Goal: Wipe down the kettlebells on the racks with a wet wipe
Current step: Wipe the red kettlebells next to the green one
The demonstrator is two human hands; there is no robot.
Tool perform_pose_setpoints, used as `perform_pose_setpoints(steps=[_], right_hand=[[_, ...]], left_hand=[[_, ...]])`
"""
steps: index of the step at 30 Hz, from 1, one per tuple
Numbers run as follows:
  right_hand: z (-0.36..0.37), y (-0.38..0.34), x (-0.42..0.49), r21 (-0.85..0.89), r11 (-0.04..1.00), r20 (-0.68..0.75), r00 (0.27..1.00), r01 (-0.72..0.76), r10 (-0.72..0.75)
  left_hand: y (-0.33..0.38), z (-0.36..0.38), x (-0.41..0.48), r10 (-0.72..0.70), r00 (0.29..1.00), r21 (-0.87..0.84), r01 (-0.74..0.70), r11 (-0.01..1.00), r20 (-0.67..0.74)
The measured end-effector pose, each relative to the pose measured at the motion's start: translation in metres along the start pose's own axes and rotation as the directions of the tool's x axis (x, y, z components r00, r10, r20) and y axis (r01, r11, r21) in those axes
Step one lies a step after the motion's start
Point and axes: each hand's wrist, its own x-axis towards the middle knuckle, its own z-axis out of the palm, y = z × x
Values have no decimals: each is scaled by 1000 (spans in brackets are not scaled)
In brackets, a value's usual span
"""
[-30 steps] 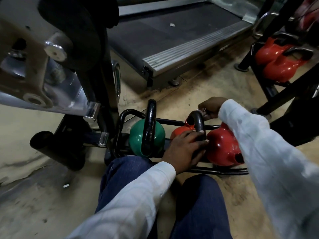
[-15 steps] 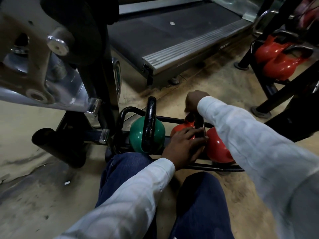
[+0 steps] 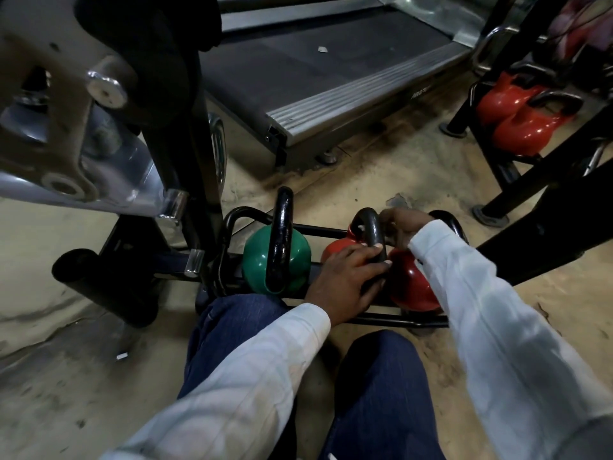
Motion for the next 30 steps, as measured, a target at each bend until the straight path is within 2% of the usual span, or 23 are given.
perform_pose_setpoints(steps=[1,3,5,7,9,10,12,13,14,18,20,22,24,26,27,29,30], right_hand=[[-4,-6,-1,16,1000,20,1000,14,-14],[-8,-21,-7,-115,991,-15,998,63,-65],[-5,-39,-10,-349,925,-52,983,149,-178],[8,-55,-8,-663,712,-23,944,231,-329],[35,-63,-7,-891,394,73,927,227,-368],[51,-64,-7,-960,215,106,941,181,-321],[78,-57,-5,-983,-153,133,962,98,-238],[85,-52,0,-958,-280,133,966,67,-223],[88,-48,5,-931,-362,136,966,48,-222],[77,-43,-1,-863,-504,226,917,31,-330],[70,-43,-11,-870,-493,246,875,11,-416],[59,-45,-18,-935,-356,201,828,2,-523],[42,-47,-23,-988,-153,100,806,13,-583],[23,-43,-23,-983,167,-30,818,81,-574],[16,-38,-21,-944,311,-81,841,107,-536],[10,-24,-10,-874,474,-126,897,101,-423],[8,-15,-5,-800,595,-169,922,78,-348]], left_hand=[[0,-1,0,-4,1000,5,4,1000,1],[1,-2,0,-13,1000,12,13,1000,17],[1,-2,1,-21,1000,16,20,1000,23],[1,-1,1,-17,1000,10,17,1000,13],[-1,-1,1,-13,1000,-8,13,1000,18],[-2,-1,1,-11,999,-3,11,1000,30],[-5,0,1,-8,998,20,7,1000,57],[-5,2,0,-8,998,27,6,1000,67],[-6,3,0,-5,997,33,3,999,74],[-7,5,2,-1,998,38,-2,999,68],[-7,5,1,-1,998,43,-2,999,68],[-5,4,1,-16,998,49,13,999,62],[-1,1,1,-30,999,50,28,998,45],[1,0,2,-25,999,46,23,999,28],[1,0,2,-18,1000,42,18,999,21],[-1,0,1,-23,1000,32,22,999,13],[-1,1,0,-23,1000,25,22,999,11]])
